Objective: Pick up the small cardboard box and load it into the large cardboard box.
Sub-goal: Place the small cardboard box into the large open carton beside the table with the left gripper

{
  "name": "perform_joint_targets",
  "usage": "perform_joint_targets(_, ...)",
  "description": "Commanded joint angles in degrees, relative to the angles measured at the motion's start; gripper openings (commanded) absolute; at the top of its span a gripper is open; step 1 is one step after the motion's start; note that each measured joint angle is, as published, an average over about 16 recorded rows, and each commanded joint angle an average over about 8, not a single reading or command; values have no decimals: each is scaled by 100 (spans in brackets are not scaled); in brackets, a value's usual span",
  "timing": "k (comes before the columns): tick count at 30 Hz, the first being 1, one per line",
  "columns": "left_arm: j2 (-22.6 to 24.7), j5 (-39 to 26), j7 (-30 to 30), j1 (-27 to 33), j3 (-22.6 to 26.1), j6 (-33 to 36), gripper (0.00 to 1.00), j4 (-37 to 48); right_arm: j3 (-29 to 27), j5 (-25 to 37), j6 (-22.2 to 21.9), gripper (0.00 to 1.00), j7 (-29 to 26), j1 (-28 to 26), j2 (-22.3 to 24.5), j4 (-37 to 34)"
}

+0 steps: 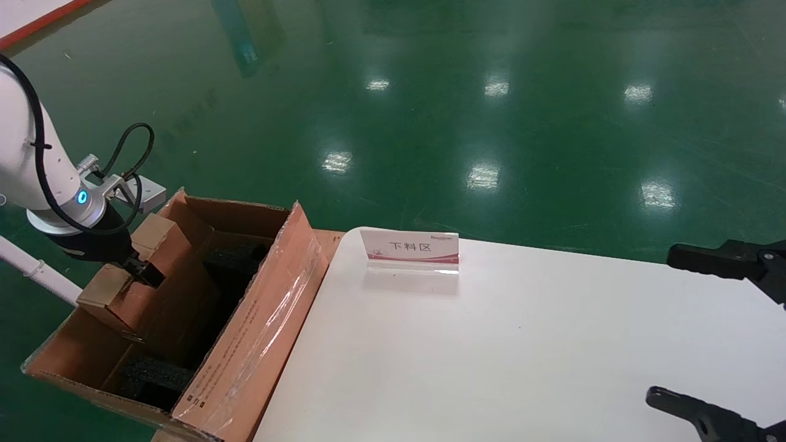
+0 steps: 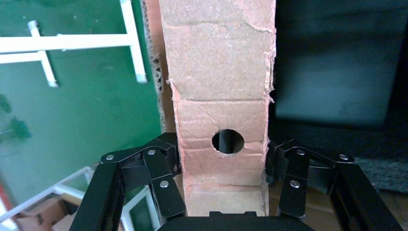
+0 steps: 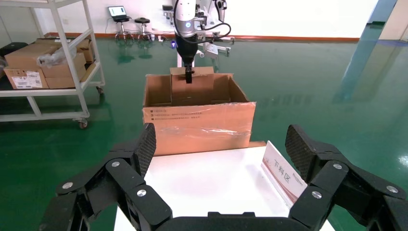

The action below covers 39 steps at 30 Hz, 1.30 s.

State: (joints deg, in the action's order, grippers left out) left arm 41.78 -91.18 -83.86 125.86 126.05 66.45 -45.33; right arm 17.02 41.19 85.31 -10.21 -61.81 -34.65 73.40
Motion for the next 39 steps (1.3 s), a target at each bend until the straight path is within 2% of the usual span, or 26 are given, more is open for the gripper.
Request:
perform_joint_targets(1, 26, -18, 1, -24, 13, 0, 76, 20, 1, -1, 0, 100, 0, 0, 0, 0)
perform_joint_targets(2, 33, -24, 2, -29, 17, -1, 89, 22, 1, -1, -1, 100, 0, 0, 0, 0)
perform_joint_targets(3, 37, -30, 2, -33, 20, -2, 97, 24, 1, -1, -1, 100, 1, 0, 0, -1)
perform_joint_targets(4, 44, -39, 4, -38, 24, -2, 100, 27, 2, -2, -1, 100, 1, 0, 0, -1)
perform_joint_targets(39, 20, -29, 20, 1, 8, 3, 100, 5, -1, -1, -1, 100, 1, 0, 0, -1)
